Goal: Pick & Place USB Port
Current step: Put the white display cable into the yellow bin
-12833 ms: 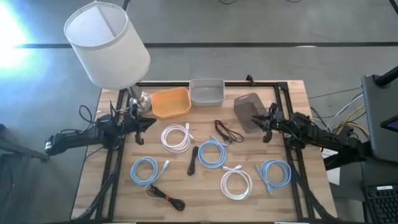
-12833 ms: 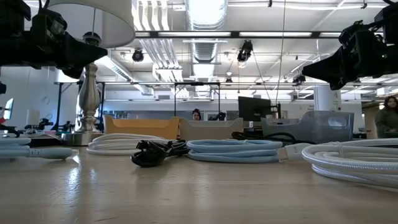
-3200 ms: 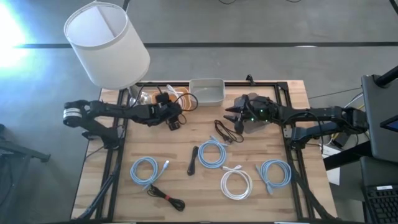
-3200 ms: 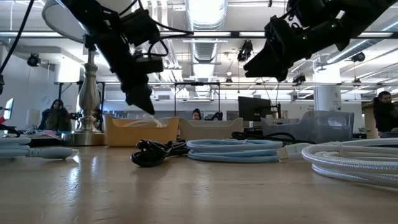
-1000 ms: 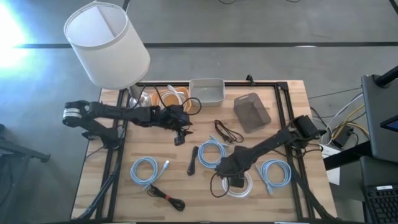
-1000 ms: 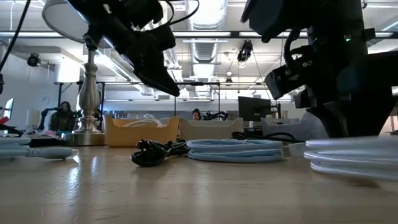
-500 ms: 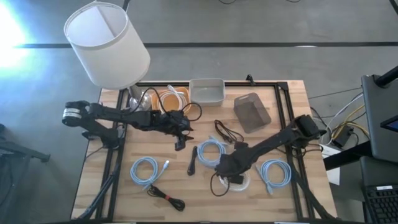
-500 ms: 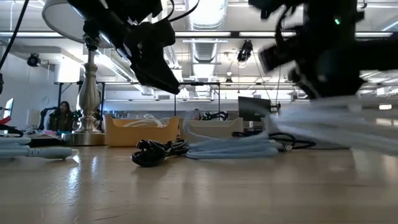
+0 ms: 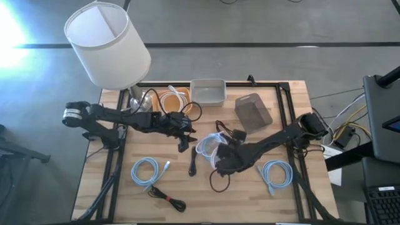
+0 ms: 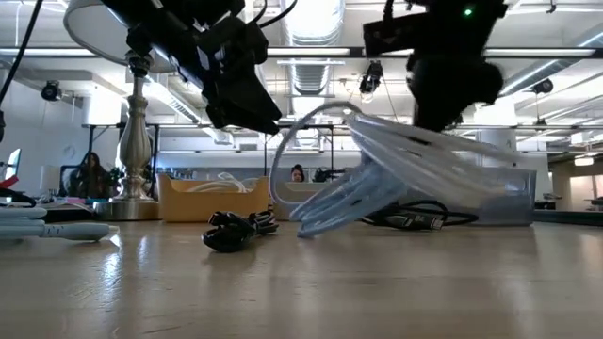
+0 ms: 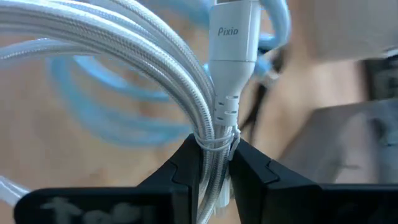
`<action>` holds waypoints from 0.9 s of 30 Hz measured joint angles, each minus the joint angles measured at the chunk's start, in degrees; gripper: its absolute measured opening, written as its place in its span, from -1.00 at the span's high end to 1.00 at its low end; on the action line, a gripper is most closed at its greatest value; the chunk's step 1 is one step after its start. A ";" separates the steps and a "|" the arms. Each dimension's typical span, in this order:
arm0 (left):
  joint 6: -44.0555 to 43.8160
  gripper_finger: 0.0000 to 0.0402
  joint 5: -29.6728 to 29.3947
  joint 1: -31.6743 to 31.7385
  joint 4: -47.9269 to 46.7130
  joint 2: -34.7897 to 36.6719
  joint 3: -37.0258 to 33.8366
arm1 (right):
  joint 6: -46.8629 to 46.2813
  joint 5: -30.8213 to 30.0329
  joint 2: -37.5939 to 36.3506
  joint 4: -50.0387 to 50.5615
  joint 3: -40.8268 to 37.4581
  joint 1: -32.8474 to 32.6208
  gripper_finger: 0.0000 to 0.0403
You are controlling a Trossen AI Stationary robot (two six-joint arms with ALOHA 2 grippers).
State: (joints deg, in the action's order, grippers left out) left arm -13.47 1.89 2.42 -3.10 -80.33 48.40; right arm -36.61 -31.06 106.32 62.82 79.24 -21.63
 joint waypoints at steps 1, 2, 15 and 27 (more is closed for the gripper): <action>0.00 -0.02 -0.10 0.00 -0.02 0.02 0.00 | 0.37 3.63 0.00 0.04 0.00 -0.13 0.70; 0.02 -0.02 -0.36 0.00 -0.02 0.00 0.00 | 0.56 7.82 0.02 0.03 -0.02 -0.21 0.70; -0.45 -0.02 -0.98 -0.02 -0.43 -0.08 0.00 | -5.32 31.02 0.02 15.15 0.23 -0.70 0.70; -3.00 -0.02 -1.11 -0.22 2.61 -0.11 -0.02 | -17.23 -27.01 0.00 16.20 0.02 2.90 0.70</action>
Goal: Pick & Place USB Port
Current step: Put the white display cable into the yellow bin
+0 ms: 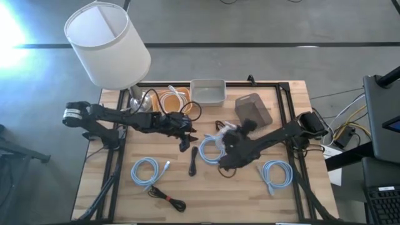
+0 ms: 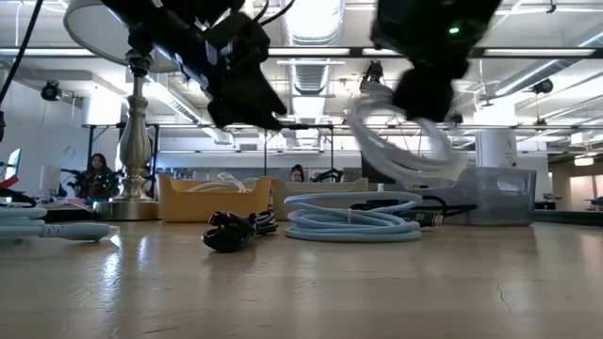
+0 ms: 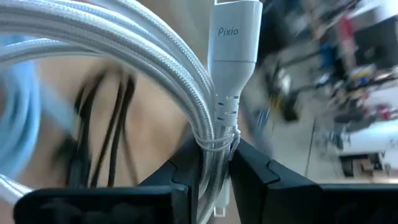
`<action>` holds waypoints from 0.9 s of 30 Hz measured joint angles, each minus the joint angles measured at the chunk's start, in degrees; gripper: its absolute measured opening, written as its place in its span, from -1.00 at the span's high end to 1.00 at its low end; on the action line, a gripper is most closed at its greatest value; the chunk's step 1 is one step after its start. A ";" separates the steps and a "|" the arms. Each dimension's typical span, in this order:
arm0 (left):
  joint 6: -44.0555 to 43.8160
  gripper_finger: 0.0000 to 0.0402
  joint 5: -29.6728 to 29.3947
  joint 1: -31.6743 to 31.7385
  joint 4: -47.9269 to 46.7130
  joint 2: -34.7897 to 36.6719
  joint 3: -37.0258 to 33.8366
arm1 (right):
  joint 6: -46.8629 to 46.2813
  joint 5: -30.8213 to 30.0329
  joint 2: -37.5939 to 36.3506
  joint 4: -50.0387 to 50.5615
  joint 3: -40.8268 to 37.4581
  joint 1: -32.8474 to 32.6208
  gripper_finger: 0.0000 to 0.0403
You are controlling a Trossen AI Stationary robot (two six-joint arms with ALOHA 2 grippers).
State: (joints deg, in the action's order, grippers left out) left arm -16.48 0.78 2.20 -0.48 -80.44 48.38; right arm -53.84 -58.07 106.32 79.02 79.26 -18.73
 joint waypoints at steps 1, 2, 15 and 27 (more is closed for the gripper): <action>0.05 -0.02 -0.01 0.00 1.52 0.00 0.00 | 0.88 -2.83 0.00 -2.41 0.00 0.58 0.70; 0.08 -0.02 0.00 0.00 3.02 0.00 0.00 | 2.27 -5.49 0.00 -5.22 0.00 1.13 0.70; 0.58 -0.02 -8.91 0.04 9.52 0.00 0.00 | 21.27 -11.12 0.00 -27.90 0.00 5.84 0.70; 4.64 0.14 -9.19 0.16 9.52 0.00 0.00 | 21.61 -11.10 0.00 -32.18 0.00 5.80 0.65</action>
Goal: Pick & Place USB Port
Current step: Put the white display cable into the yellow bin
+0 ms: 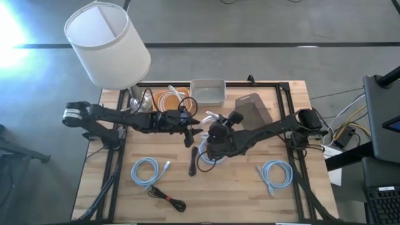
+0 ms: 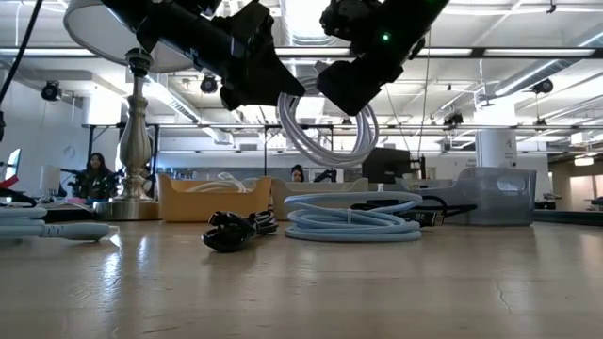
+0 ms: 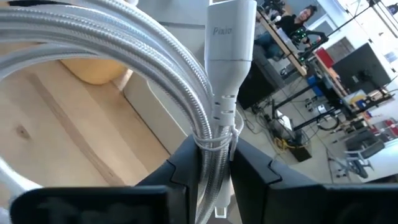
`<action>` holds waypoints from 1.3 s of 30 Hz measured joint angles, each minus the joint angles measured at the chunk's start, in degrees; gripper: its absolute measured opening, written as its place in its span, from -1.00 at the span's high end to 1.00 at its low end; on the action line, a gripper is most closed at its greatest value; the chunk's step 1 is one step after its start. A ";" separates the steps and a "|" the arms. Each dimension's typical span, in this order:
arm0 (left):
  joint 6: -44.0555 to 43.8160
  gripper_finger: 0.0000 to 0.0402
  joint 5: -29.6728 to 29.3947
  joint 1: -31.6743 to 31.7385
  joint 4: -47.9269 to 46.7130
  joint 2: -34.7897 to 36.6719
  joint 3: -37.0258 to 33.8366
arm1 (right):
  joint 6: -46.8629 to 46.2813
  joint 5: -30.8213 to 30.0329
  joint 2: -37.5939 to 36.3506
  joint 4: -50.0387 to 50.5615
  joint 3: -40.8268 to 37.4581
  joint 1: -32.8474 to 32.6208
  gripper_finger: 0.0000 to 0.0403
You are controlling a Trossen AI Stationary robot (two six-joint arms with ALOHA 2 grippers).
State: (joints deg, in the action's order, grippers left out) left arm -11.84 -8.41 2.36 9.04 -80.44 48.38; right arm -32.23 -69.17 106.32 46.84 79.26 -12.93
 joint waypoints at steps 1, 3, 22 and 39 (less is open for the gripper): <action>0.01 0.20 -0.01 0.05 0.00 0.00 0.00 | 0.08 0.05 0.00 -0.29 0.00 0.00 0.63; 0.04 0.34 -0.02 0.06 -0.17 0.00 0.00 | 2.01 1.13 0.00 -0.94 0.00 0.00 0.59; 1.66 0.81 -7.92 3.02 -9.18 2.24 -0.04 | 12.24 9.05 -0.23 -2.97 0.02 -2.84 0.19; 6.17 0.80 -8.86 7.81 -22.40 24.86 -4.53 | 12.92 7.26 -3.21 -2.62 1.16 -4.29 0.16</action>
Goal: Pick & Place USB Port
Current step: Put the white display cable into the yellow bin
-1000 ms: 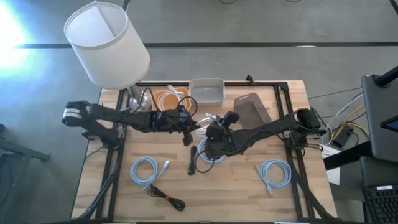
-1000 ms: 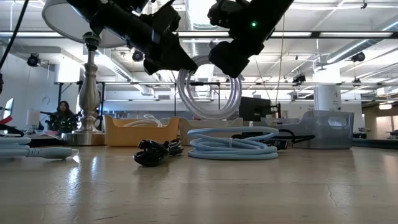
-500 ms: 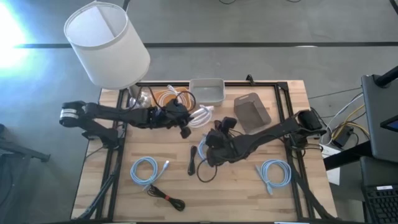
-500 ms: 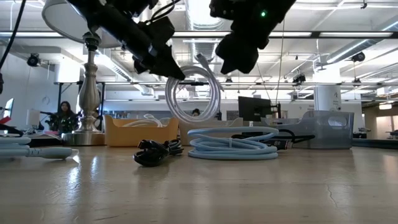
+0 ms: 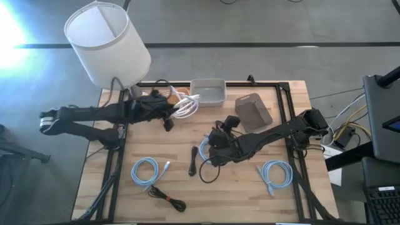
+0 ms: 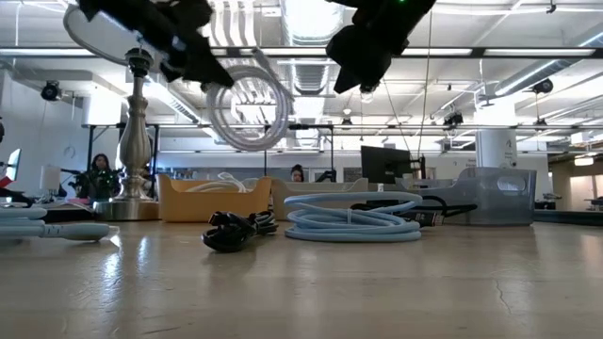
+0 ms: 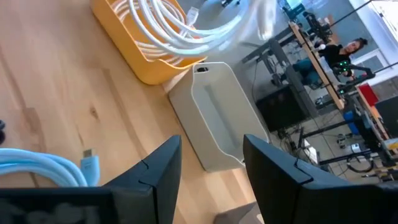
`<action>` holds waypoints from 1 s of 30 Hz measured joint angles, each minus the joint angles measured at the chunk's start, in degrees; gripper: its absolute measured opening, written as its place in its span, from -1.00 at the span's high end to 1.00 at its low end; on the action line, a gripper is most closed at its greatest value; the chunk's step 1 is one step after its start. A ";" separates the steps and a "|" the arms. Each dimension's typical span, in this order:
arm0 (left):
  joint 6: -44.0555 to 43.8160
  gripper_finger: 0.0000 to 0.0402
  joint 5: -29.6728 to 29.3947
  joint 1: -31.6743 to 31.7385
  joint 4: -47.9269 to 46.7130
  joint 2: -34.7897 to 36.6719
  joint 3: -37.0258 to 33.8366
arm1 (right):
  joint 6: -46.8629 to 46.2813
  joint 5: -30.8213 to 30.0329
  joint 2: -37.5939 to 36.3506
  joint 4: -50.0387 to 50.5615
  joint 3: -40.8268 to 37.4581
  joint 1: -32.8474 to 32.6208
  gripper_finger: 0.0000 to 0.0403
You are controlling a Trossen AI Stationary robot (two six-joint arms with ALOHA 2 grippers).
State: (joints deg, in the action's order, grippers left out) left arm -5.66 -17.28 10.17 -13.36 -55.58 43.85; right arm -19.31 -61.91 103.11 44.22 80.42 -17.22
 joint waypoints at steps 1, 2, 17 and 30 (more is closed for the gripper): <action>-0.03 0.80 -0.01 0.00 0.56 1.69 -1.66 | 0.00 0.00 0.00 -0.02 0.00 -0.03 0.16; -0.10 0.80 -0.04 0.04 1.98 3.41 -3.85 | 0.00 0.00 0.00 -0.04 0.00 -0.04 0.16; -4.85 0.80 0.03 6.76 39.87 11.18 -31.84 | -0.17 0.46 0.00 -1.59 -0.04 -0.02 0.16; -12.47 0.80 4.83 13.75 39.99 10.69 -36.57 | -0.17 0.66 0.00 -2.01 -0.13 -0.02 0.16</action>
State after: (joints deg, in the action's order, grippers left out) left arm -18.14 -12.45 23.92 26.64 -44.90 7.28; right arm -19.49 -61.25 103.11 42.21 80.29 -17.23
